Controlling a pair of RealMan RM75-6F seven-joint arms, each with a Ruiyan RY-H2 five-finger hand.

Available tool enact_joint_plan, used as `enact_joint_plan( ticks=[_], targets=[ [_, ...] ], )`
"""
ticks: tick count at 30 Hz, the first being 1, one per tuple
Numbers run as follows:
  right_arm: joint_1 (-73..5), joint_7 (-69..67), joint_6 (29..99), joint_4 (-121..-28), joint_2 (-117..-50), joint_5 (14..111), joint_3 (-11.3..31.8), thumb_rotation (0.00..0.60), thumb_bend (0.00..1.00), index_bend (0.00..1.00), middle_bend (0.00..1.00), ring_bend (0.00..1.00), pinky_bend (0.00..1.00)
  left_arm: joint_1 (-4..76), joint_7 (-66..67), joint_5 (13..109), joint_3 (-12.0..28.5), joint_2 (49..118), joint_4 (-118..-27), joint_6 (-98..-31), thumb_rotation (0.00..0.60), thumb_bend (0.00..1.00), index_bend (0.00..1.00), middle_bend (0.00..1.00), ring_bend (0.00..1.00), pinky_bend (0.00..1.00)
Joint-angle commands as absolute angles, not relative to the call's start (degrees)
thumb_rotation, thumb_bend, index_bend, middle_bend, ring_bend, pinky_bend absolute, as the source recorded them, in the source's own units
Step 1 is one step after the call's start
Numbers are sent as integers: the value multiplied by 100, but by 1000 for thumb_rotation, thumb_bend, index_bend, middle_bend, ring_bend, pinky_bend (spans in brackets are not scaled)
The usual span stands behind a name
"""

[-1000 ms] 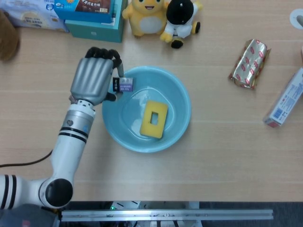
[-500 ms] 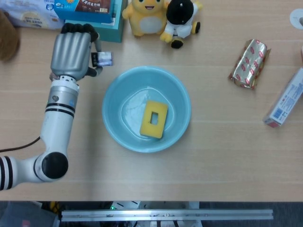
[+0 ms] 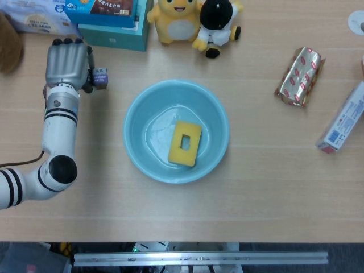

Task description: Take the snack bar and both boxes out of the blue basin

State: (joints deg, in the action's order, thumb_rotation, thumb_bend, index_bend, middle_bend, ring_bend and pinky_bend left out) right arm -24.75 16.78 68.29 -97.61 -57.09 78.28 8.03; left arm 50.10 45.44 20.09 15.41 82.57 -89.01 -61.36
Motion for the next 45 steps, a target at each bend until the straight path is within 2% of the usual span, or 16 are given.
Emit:
enact_joint_plan(
  ticks=[1, 5, 9, 12, 17, 22, 33, 38, 45],
  targets=[
    [-2486, 1694, 6822, -9764, -5725, 7831, 806, 600, 0, 0, 128, 41, 239, 5027, 4535, 1899, 1456, 8267, -8835, -6031, 600, 349, 505, 251, 184, 174],
    [-2480, 1710, 6842, -9775, -5724, 7828, 813, 600, 0, 0, 128, 41, 238, 5020, 4461, 1864, 1400, 8224, -8805, -5940, 600, 345, 388, 227, 165, 174],
    [-2433, 1677, 6889, -9763, -5702, 7784, 819, 600, 0, 0, 128, 41, 238, 4932, 4234, 2028, 1389, 8057, -8944, -5946, 600, 345, 197, 200, 138, 174],
    [-2352, 1625, 6965, -9761, -5680, 7751, 801, 600, 0, 0, 128, 41, 239, 4784, 3953, 2407, 1360, 7859, -9223, -6025, 600, 345, 130, 194, 135, 174],
    [-2156, 1505, 7119, -9736, -5613, 7688, 741, 600, 0, 0, 128, 41, 238, 4335, 3341, 3551, 1184, 7549, -9802, -6534, 600, 345, 126, 195, 135, 174],
    [-1946, 1529, 7318, -9812, -5520, 7708, 652, 600, 0, 0, 128, 41, 239, 3809, 2920, 4714, 844, 7296, -10196, -7235, 600, 345, 135, 199, 135, 174],
    [-1396, 1445, 7730, -9883, -5487, 7704, 384, 600, 0, 0, 131, 41, 239, 2623, 2205, 6952, -42, 7075, -10097, -8568, 600, 345, 150, 202, 135, 174],
    [-1134, 1352, 7949, -9880, -5476, 7841, 237, 600, 0, 0, 135, 41, 239, 2076, 2128, 7581, -388, 7026, -10026, -9130, 600, 345, 175, 207, 135, 174],
    [-978, 1271, 8032, -9854, -5510, 7903, 194, 600, 0, 0, 136, 41, 239, 1430, 1963, 7837, -552, 7027, -9961, -9569, 600, 345, 189, 213, 135, 174]
  ],
)
